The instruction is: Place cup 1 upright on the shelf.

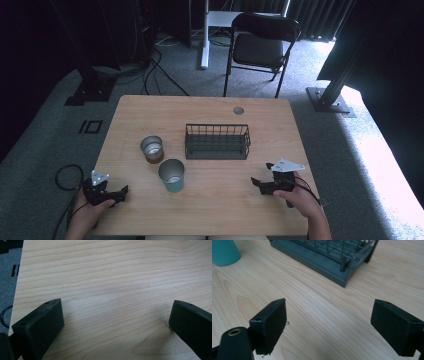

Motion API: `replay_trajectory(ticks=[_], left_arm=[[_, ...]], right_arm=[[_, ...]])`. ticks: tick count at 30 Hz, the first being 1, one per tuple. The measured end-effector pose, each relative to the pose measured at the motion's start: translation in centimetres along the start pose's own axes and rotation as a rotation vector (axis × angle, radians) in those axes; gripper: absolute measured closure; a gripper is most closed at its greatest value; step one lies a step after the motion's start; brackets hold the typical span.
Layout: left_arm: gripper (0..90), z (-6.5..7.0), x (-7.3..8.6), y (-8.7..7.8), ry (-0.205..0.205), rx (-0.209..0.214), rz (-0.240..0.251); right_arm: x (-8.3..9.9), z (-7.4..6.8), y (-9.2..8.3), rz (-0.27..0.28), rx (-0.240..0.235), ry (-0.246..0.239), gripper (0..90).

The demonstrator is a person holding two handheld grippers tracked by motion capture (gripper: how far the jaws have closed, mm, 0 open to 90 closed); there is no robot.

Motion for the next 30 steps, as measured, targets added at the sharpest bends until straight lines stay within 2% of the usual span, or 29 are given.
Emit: replay_trajectory(ticks=[7, 30], left_arm=[[0.4, 0.0, 0.0, 0.0, 0.000, 0.000, 0.000], [0.5, 0.0, 0.0, 0.0, 0.000, 0.000, 0.000]], right_arm=[[-1.0, -1.0, 0.8, 0.020, -0.036, -0.012, 13.0], [-3.9, -4.8, 3.6, 0.060, -0.157, -0.109, 13.4]])
Point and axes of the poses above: each handheld gripper's, and its own axes: y roughly forward along the jaws, x roughly out of its underside, z roughly to its right, the point moved 4 cm from there along y, roughly forward along the jaws, and after that the axes turned 1 degree about -x, right-handed, at the moved point
